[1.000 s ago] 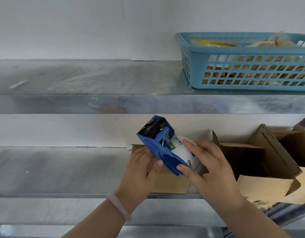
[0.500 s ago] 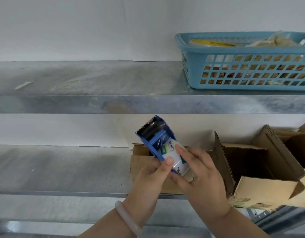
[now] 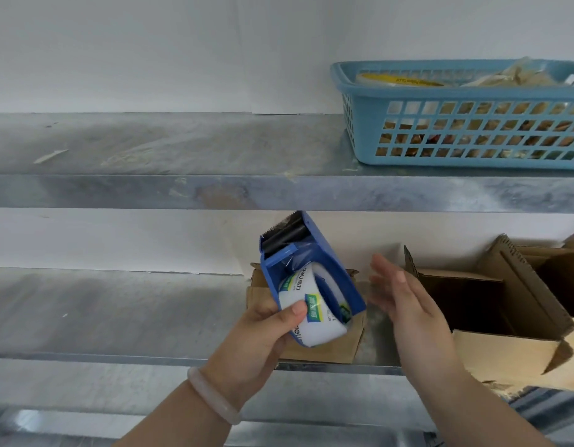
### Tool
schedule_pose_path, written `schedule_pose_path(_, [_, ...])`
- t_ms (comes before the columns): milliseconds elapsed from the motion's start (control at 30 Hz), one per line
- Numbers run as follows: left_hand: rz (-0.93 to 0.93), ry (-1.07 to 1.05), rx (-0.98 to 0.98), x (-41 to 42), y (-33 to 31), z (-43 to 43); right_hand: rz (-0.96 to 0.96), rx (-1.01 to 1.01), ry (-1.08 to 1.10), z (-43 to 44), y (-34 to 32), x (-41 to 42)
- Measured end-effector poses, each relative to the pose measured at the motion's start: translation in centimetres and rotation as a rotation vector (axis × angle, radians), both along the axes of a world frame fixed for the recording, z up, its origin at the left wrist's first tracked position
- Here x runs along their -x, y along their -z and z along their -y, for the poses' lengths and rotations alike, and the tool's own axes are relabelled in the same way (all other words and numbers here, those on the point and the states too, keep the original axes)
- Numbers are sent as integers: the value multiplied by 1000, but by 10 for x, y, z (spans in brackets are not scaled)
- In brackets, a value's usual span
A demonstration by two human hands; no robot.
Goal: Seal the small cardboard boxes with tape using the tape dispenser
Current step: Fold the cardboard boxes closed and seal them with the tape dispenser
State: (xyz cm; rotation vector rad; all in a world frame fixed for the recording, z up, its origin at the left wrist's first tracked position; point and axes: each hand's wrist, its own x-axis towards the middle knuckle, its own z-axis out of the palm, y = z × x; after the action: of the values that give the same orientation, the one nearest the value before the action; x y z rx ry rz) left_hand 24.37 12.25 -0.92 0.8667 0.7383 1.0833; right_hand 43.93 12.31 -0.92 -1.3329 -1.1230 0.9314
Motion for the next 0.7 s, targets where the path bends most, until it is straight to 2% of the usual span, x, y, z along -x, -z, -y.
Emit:
schedule_pose_path(133, [124, 181, -32, 4, -1, 1, -456, 328, -309, -4, -6, -5])
schedule_pose_path(200, [165, 236, -28, 5, 3, -1, -494, 348, -445, -2, -6, -1])
schedule_pose_path(300, [151, 267, -26, 4, 6, -4, -579, 340, -511, 1, 0, 1])
schedule_pose_path(367, [56, 295, -86, 1, 6, -4, -642, 357, -570, 3, 7, -1])
schedule_pose_path(533, [-281, 161, -191, 1, 7, -8, -738, 382, -534, 5, 17, -9])
schedule_pose_path(633, [-541, 203, -233, 2, 13, -7, -922, 306, -492, 7, 20, -8])
schedule_pose_path(700, [-631, 208, -245, -1, 13, -6, -1031, 255, -458, 9, 28, -12])
